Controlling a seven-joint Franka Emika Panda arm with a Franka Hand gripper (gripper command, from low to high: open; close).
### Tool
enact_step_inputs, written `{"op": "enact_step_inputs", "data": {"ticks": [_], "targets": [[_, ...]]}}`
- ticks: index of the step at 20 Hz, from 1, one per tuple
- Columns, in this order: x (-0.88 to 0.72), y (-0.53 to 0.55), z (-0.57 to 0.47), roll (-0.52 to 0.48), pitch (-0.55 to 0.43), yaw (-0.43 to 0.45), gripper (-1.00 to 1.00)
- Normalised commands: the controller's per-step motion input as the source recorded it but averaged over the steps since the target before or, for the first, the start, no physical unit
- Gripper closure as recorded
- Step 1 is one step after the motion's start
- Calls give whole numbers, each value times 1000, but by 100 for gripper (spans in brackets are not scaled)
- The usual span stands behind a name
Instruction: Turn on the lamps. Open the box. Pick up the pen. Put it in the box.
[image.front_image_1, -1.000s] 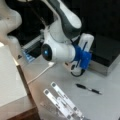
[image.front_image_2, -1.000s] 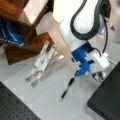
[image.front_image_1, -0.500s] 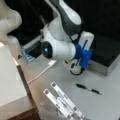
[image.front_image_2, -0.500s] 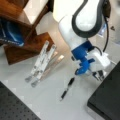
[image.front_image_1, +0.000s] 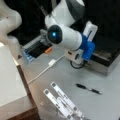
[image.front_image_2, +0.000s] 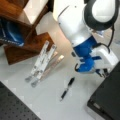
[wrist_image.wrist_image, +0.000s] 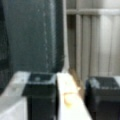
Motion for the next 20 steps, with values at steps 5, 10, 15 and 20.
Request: {"op": "enact_step_inputs", "data": {"ticks": [5, 10, 15, 20], "targets": [[122, 135, 285, -106, 99, 321, 100], [107, 133, 385, -127, 53, 427, 100], [174, 181, 426, -214, 100, 366, 100], [183, 162, 366, -212, 120, 228, 100]]}}
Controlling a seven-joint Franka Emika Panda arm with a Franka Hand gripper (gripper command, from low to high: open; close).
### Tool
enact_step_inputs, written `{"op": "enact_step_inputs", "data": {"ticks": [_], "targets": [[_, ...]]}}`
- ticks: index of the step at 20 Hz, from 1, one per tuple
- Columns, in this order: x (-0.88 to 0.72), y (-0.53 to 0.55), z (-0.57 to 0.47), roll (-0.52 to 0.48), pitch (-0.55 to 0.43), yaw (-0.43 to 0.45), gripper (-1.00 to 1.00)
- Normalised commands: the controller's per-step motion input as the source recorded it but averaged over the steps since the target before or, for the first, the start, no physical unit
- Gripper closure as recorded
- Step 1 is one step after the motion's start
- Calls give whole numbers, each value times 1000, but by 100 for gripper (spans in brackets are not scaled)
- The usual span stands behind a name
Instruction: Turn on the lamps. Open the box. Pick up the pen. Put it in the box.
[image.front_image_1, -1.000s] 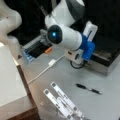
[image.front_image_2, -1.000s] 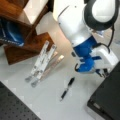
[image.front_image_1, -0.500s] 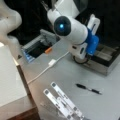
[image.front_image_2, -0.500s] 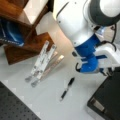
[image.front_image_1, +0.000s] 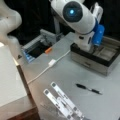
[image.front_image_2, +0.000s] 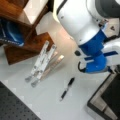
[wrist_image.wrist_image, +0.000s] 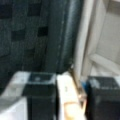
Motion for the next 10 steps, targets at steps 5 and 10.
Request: {"op": "enact_step_inputs", "data": {"ticks": [5, 10], "targets": [[162, 112, 334, -176, 124, 162, 100], [177, 150, 334, -186, 107, 128, 100]]}}
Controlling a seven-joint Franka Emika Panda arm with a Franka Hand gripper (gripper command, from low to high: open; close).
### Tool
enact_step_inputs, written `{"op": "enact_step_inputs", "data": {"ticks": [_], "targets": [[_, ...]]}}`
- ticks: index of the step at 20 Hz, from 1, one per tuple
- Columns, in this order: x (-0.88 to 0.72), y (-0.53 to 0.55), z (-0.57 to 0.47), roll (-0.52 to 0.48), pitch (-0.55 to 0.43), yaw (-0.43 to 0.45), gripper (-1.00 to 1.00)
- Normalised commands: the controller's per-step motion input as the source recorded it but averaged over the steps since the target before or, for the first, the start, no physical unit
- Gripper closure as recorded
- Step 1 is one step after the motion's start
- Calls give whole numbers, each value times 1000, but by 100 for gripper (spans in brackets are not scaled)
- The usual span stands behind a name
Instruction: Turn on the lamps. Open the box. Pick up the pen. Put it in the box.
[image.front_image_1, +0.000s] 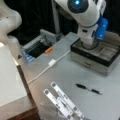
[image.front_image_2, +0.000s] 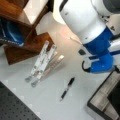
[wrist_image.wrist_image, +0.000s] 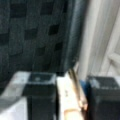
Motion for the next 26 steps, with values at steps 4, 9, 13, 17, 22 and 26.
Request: {"op": "enact_step_inputs", "data": {"ticks": [4, 9, 13, 17, 22, 26], "targets": [[193, 170, 339, -188, 114, 107, 100], [209, 201, 352, -173, 121, 92, 100], [214, 205, 364, -169, 120, 94, 100], [239, 211, 382, -146, 134, 74, 100], [276, 225, 389, -120, 121, 58, 100], [308, 262, 377, -97, 103, 55, -100]]}}
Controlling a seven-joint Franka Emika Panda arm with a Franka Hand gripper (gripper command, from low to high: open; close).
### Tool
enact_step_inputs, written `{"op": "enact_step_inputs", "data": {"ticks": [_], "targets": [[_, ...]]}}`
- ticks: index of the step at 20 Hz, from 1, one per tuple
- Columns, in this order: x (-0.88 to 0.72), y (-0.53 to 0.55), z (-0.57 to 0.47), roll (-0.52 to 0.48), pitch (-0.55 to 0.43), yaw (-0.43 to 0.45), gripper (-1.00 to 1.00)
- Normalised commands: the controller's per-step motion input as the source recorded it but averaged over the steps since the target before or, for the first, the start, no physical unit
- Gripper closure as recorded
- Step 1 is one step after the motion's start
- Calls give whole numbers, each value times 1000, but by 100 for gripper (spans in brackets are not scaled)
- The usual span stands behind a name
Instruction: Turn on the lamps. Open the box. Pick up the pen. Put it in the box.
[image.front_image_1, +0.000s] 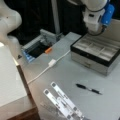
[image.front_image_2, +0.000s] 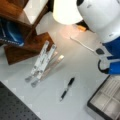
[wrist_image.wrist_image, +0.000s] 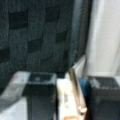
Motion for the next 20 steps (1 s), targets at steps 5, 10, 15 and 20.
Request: {"op": "enact_step_inputs", "data": {"ticks": [5, 10, 15, 20], "targets": [[312, 357, 343, -46, 90, 29, -100], [267, 345, 248, -63, 96, 6, -100], [182, 226, 122, -92, 86, 14, -100], [157, 197, 74, -111, 71, 23, -100]]}}
